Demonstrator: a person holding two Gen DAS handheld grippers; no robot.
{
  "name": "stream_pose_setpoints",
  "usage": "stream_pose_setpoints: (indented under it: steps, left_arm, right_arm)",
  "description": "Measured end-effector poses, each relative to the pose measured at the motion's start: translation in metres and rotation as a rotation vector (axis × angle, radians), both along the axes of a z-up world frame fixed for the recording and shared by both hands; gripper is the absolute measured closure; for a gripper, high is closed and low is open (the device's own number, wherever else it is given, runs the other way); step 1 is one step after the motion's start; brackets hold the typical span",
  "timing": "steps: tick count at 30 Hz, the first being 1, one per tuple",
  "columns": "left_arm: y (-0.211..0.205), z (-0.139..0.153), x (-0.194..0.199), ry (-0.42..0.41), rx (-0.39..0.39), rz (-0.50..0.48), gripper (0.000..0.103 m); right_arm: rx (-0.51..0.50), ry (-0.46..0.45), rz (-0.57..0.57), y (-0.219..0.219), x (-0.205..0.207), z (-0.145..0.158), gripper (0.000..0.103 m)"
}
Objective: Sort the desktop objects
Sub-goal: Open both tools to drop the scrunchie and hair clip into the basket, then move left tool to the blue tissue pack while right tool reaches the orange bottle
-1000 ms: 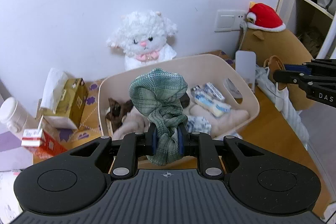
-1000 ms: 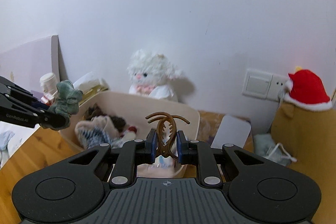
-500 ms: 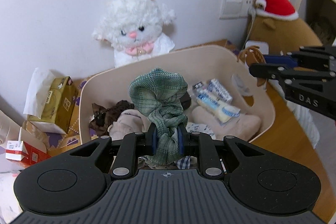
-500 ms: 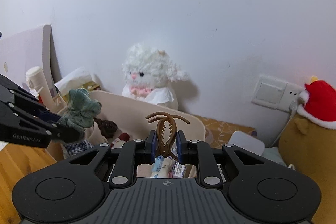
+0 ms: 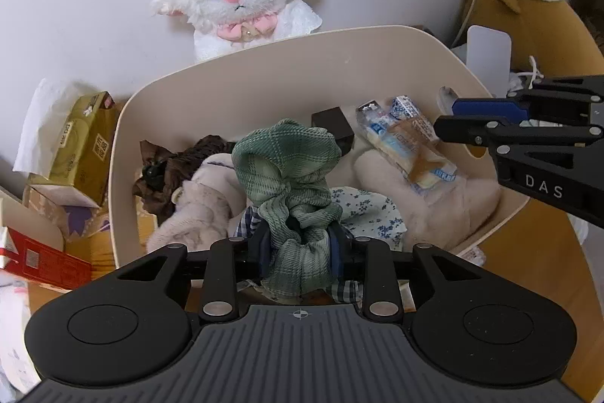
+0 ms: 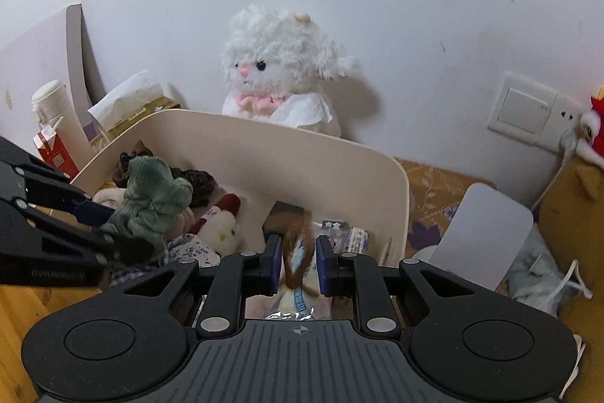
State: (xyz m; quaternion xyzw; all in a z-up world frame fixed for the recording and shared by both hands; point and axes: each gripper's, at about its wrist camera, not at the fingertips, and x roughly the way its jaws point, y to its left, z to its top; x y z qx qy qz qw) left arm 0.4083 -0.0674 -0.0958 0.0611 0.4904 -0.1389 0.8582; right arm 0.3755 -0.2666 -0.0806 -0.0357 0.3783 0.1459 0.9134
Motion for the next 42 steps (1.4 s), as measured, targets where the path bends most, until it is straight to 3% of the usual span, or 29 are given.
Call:
stream_pose_setpoints:
  steps: [1,2,4,6,12,17,33,42]
  left_arm:
    - [0.0,0.0,0.0,-0.002,-0.003,0.004,0.073]
    - [0.0,-0.001,0.0,0.0,-0.004,0.005,0.07]
    - [0.001,0.0,-0.001,0.003,-0.001,0.006,0.059]
    - [0.001,0.002,-0.002,0.003,0.016,0.023,0.041]
    - [0.009,0.01,-0.009,-0.027,0.025,0.066,0.031]
    - [0.014,0.02,-0.023,-0.087,0.034,0.063,0.028]
    - [0.037,0.032,-0.061,-0.126,0.047,0.089,0.027]
    - [0.053,0.013,-0.088,-0.076,0.044,0.133,0.027]
  right_arm:
    - [0.001,0.001,-0.001,0.0,0.0,0.001,0.081]
    - [-0.001,-0.001,-0.002,0.0,0.0,0.001,0.071]
    - [0.003,-0.014,-0.007,0.0,-0.003,0.003,0.061]
    - [0.003,-0.036,-0.013,-0.001,-0.008,0.008,0.051]
    - [-0.004,-0.073,-0.036,-0.007,-0.023,0.018,0.033]
    - [0.041,-0.078,-0.097,-0.018,-0.04,0.018,0.003]
    - [0.003,0.028,-0.143,-0.023,-0.082,-0.014,0.0]
    - [-0.06,0.079,-0.178,-0.019,-0.084,-0.038,0.0]
